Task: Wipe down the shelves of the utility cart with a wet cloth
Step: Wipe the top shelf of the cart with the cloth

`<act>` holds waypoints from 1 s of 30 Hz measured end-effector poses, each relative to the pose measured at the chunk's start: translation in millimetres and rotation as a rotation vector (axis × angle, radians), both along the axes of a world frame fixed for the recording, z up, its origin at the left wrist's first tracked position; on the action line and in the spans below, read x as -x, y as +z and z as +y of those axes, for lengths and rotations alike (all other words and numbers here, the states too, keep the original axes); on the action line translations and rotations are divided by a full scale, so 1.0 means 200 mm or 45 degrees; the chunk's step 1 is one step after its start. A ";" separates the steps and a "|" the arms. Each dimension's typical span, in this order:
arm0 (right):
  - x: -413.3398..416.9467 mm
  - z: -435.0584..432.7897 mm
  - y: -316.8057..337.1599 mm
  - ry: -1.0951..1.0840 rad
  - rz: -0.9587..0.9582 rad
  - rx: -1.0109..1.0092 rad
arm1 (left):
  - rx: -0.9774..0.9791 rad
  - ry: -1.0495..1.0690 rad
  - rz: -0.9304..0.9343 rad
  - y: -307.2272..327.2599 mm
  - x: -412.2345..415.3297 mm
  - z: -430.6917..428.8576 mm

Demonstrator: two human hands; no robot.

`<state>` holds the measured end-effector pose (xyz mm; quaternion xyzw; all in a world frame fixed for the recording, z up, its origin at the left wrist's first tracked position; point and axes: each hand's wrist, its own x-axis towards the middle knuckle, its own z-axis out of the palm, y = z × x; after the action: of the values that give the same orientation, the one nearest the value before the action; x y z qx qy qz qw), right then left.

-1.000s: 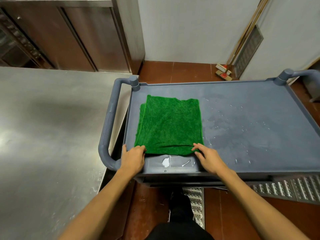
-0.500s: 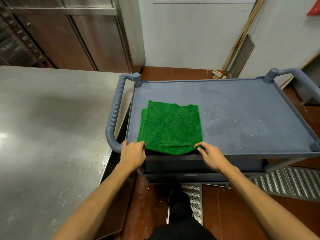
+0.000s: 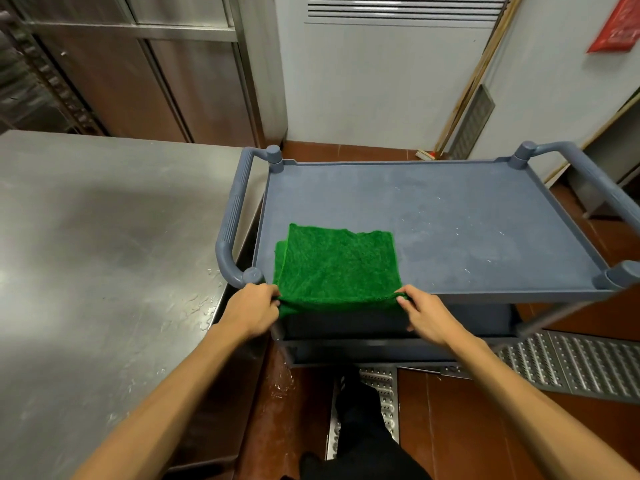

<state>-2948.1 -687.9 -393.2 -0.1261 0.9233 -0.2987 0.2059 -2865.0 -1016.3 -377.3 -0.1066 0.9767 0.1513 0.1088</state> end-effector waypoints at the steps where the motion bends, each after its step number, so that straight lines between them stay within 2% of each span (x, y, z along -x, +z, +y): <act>1: -0.01 0.00 0.01 0.004 0.009 -0.007 | -0.001 -0.009 0.003 0.01 0.00 0.00; 10: 0.00 0.01 0.14 0.016 0.113 0.024 | -0.222 0.012 -0.066 0.19 0.03 -0.08; 17: 0.20 -0.07 0.25 -0.056 0.223 0.166 | -0.343 0.034 -0.102 0.43 0.22 -0.15; 24: 0.55 -0.21 0.44 -0.077 0.343 0.289 | -0.274 0.079 0.152 0.62 0.53 -0.25; 30: 0.92 -0.32 0.47 -0.117 0.390 0.396 | -0.132 0.043 0.417 0.59 0.82 -0.34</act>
<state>-3132.4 -752.0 -298.3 -0.1580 0.8914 -0.4239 0.0276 -3028.9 -1083.5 -259.4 -0.0912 0.9703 0.2185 -0.0489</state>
